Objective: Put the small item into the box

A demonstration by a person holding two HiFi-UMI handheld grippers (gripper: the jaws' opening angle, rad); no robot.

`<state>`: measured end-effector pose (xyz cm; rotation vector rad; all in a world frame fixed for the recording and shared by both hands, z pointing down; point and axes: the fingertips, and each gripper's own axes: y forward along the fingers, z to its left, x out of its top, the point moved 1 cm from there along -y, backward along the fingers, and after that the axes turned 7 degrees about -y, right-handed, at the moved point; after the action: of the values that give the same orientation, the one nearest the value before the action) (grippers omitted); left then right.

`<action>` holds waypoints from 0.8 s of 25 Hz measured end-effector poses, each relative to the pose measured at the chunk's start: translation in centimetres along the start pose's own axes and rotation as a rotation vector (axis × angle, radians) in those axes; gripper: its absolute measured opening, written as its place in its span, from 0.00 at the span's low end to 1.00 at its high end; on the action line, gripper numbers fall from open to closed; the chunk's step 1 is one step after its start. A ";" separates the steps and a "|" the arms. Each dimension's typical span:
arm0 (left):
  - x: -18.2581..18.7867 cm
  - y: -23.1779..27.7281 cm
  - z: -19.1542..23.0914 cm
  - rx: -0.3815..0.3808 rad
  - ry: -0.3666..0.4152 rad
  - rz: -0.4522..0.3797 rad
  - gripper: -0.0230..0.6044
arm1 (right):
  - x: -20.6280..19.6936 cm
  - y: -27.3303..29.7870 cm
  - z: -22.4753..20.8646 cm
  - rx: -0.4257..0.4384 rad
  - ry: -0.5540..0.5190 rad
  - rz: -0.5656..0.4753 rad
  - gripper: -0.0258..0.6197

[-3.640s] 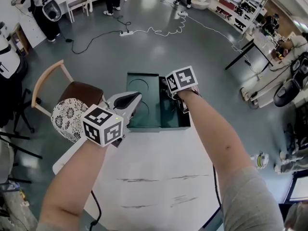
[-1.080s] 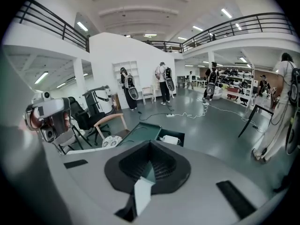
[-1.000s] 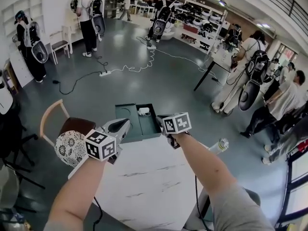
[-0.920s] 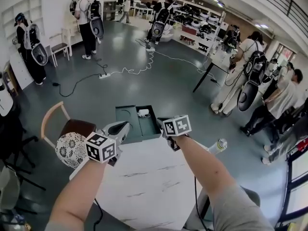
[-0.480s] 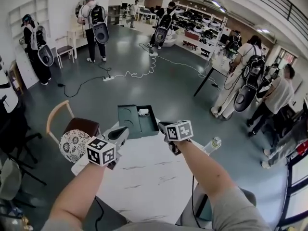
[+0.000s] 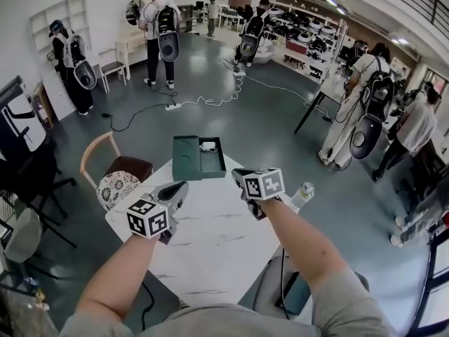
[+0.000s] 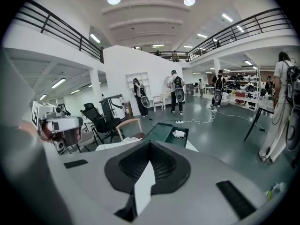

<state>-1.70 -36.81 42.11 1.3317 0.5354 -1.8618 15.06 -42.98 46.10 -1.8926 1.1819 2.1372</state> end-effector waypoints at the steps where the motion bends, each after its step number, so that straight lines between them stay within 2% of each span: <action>1: -0.2 -0.3 -0.9 0.011 0.002 -0.005 0.04 | -0.1 -1.0 0.2 0.007 0.007 -0.011 0.05; 6: -0.7 -1.7 -5.6 0.040 0.013 -0.025 0.04 | -0.5 -5.8 1.9 0.029 -0.001 -0.049 0.05; 12: -2.5 -4.1 -11.2 0.059 0.004 -0.044 0.04 | -2.3 -10.7 5.2 0.112 -0.063 -0.051 0.05; 20: -3.4 -8.0 -14.9 0.108 0.014 -0.068 0.04 | -4.6 -13.9 7.2 0.177 -0.031 -0.068 0.05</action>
<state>1.51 -20.14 39.01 1.4133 0.4995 -1.9621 17.26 -27.09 42.88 -1.7921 1.2365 1.9495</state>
